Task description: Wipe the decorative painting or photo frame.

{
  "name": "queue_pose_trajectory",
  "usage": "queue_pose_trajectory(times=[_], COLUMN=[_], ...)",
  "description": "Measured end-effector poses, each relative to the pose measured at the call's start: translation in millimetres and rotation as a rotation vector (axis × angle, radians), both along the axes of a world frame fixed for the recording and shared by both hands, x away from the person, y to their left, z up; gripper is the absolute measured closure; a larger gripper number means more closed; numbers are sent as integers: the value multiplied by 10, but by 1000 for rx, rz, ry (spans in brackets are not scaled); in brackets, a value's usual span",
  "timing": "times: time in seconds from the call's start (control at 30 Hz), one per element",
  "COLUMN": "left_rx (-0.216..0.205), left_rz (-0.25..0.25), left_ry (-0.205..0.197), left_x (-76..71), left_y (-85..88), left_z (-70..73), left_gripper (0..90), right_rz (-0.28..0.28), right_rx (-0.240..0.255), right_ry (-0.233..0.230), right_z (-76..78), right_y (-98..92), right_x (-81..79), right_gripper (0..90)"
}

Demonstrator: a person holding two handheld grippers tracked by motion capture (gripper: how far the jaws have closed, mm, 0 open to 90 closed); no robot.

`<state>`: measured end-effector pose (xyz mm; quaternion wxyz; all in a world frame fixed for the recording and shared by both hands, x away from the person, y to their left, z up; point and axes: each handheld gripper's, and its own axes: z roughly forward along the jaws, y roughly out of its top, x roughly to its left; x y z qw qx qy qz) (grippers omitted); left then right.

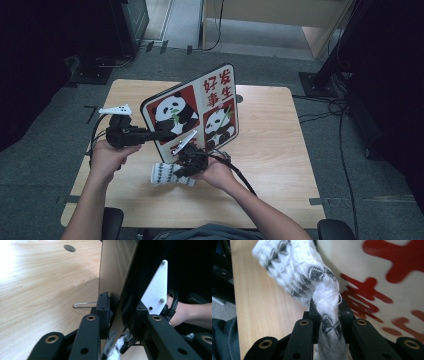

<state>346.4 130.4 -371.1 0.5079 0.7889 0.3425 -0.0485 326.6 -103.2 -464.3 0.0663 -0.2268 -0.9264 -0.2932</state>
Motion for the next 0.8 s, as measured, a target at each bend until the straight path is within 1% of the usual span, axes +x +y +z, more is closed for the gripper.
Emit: queue_pose_trajectory(times=[0.1,0.13,0.3,0.33,0.37,0.43,0.53,0.57,0.67,0.73,0.77,0.8], left_rx=[3,5,-3,-3,-4,-8,-6,-5,-4,-6,-7,-7], left_rz=[2,4,13,16,20,24,26,26,28,27,27,26], left_ry=[-10,-14,-15,-17,-22,-23,-27,-31,-33,-34,-35,-35], left_x=[-3,-6,-5,-8,-17,-21,-28,-33,-42,-39,-38,-38], left_y=[-1,-4,-2,-4,-5,-8,-5,-6,-9,-7,-7,-6], left_z=[-2,-1,-6,-6,-8,-9,-10,-9,-8,-11,-12,-11], left_gripper=[762,763,765,765,766,767,768,768,769,769,769,769], right_rz=[-13,-21,-27,-26,-20,-19,-24,-31,-40,-51,-49,-59], right_rx=[-5,-3,31,36,47,52,62,67,81,76,81,81], right_ry=[0,6,14,17,8,-3,-35,-48,-68,-94,-107,-109], right_z=[22,38,201,254,305,442,629,718,912,1063,1125,1177], right_y=[-59,-87,-241,-275,-309,-380,-459,-489,-540,-569,-579,-586], right_x=[26,35,63,66,73,81,95,104,127,150,162,165], right_gripper=[803,804,808,808,808,808,809,808,809,808,808,808])
